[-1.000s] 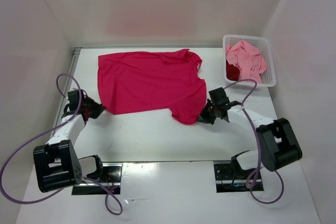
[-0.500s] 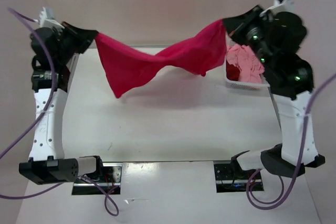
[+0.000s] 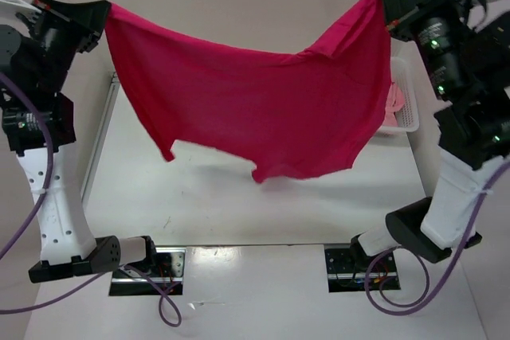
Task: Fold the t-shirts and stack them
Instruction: Flatten out the tshirt
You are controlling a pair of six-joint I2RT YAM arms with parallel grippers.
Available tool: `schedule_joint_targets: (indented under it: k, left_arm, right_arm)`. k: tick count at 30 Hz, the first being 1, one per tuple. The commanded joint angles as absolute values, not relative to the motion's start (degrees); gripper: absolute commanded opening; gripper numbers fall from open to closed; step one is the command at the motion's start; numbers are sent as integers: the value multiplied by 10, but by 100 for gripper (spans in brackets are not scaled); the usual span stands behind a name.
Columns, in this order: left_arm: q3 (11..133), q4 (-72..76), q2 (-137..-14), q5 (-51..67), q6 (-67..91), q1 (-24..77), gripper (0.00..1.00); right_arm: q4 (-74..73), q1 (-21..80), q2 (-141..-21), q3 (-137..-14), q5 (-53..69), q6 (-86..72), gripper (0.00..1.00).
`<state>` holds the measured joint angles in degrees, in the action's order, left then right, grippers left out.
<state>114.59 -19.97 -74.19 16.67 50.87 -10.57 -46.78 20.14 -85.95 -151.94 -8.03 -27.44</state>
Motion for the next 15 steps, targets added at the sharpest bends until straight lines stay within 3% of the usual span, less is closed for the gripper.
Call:
schedule_joint_targets:
  k: [1, 8, 15]
  left_arm:
    - [1058, -185, -769, 147, 497, -107, 0]
    - [920, -108, -859, 140, 503, -107, 0]
    - [988, -97, -957, 140, 516, -107, 0]
  right_arm:
    - [-427, 164, -944, -1498, -37, -236, 0]
    - [-435, 117, -1141, -1534, 68, -243, 0]
    - [-403, 112, -1228, -1602, 74, -268, 0]
